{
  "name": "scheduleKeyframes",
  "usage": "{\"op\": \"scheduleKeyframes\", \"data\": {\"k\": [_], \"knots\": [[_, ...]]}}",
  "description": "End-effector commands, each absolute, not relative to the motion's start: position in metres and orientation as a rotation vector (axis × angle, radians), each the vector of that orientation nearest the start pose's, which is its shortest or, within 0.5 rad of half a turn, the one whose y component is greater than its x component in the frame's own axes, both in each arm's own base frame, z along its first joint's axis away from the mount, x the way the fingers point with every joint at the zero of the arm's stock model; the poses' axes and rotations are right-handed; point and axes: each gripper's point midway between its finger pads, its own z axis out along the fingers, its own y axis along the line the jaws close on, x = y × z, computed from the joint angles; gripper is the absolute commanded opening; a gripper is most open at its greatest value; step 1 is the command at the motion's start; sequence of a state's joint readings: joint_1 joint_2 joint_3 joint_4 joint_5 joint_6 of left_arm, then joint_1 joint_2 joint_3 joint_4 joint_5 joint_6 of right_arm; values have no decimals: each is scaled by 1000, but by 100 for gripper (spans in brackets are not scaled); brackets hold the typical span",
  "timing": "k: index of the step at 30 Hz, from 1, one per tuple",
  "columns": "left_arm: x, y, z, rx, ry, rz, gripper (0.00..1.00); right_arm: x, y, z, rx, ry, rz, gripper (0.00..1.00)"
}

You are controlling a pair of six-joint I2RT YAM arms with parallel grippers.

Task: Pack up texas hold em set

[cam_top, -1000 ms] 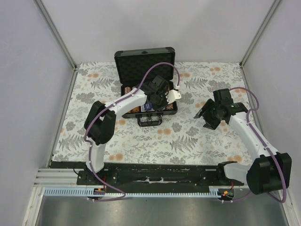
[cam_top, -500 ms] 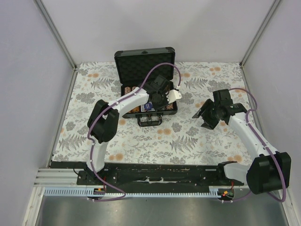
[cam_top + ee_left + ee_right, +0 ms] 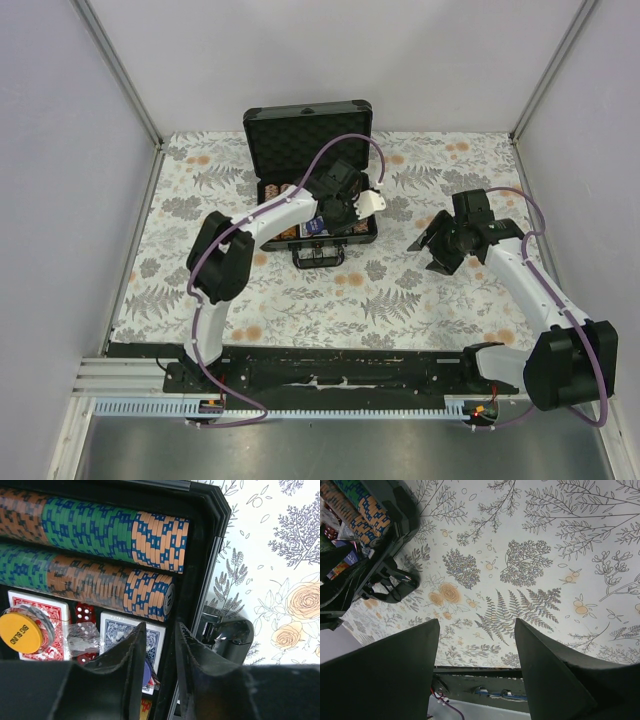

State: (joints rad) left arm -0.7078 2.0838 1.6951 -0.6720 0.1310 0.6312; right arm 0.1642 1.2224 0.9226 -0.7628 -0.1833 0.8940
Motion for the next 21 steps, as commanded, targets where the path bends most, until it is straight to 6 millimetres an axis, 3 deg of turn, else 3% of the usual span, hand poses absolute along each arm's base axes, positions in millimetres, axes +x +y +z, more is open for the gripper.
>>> {"op": "scheduleKeyframes", "data": {"k": [1, 4, 7, 12, 14, 16, 19, 21], "knots": [[388, -327, 140, 1547, 1875, -219, 39, 269, 110, 130, 901, 2544, 600, 70], [391, -324, 179, 1439, 1801, -231, 41, 274, 110, 139, 875, 2527, 606, 71], [407, -307, 217, 1235, 1765, -166, 41, 284, 110, 152, 841, 2493, 615, 71], [435, -254, 277, 779, 1769, -143, 45, 315, 118, 184, 743, 2419, 671, 72], [446, -227, 295, 605, 1765, -121, 52, 324, 122, 195, 720, 2399, 696, 72], [454, -202, 311, 438, 1758, -88, 69, 331, 125, 202, 702, 2385, 717, 72], [464, -173, 327, 260, 1755, -121, 84, 334, 126, 206, 694, 2373, 728, 72], [473, -156, 330, 154, 1762, -147, 87, 332, 127, 205, 692, 2373, 736, 72]]}}
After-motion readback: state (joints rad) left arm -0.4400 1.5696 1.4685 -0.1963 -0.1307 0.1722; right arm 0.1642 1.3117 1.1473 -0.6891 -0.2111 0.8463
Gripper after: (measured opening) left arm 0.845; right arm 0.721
